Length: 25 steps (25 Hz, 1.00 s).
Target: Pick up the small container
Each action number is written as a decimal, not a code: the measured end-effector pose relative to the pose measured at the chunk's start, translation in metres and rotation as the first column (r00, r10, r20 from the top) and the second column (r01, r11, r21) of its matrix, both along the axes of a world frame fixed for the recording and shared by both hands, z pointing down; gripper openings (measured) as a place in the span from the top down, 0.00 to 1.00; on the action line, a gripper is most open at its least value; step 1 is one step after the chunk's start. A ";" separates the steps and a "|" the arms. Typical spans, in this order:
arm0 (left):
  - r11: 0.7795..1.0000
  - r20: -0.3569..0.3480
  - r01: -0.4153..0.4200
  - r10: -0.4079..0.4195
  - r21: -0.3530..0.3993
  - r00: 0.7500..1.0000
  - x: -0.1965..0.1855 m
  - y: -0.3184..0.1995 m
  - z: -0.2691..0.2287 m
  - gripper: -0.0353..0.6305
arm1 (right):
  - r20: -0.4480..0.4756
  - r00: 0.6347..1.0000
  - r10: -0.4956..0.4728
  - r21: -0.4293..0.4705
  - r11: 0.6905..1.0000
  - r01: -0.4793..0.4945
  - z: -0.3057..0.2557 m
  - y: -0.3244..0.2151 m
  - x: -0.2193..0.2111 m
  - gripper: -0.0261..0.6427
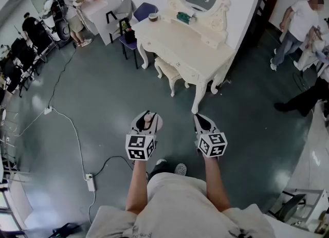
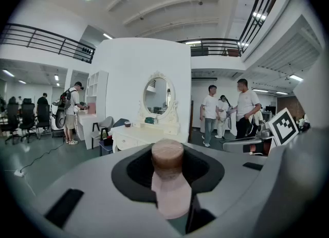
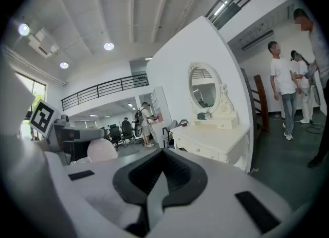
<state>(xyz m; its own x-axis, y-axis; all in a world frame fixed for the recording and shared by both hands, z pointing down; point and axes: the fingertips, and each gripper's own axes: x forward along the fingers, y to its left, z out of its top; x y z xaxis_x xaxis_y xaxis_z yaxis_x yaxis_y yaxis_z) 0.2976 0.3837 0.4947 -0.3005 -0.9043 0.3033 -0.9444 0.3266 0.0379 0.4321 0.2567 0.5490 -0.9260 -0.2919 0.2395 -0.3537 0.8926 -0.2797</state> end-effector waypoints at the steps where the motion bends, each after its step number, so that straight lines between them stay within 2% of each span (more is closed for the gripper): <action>1: 1.000 0.003 0.001 -0.001 0.007 1.000 -0.002 0.000 -0.002 0.74 | 0.000 1.000 0.000 0.004 1.000 0.000 -0.001 -0.001 -0.002 0.94; 10: 0.998 -0.009 -0.001 0.002 0.062 1.000 -0.004 0.005 -0.008 0.74 | 0.020 0.999 -0.036 0.067 0.997 0.034 -0.008 0.003 -0.017 0.94; 13: 0.998 -0.015 0.016 -0.015 0.056 1.000 -0.008 0.012 -0.004 0.74 | 0.038 0.999 0.015 0.026 1.000 -0.016 -0.004 0.001 -0.015 0.94; 19: 0.999 -0.009 0.015 -0.015 0.045 1.000 -0.025 0.009 0.002 0.74 | 0.024 1.000 0.019 -0.028 0.999 -0.018 0.013 -0.004 -0.031 0.94; 25: 0.999 0.009 0.016 -0.016 0.035 1.000 -0.063 -0.014 0.004 0.74 | 0.028 0.999 0.031 -0.050 0.998 -0.029 0.019 -0.029 -0.066 0.94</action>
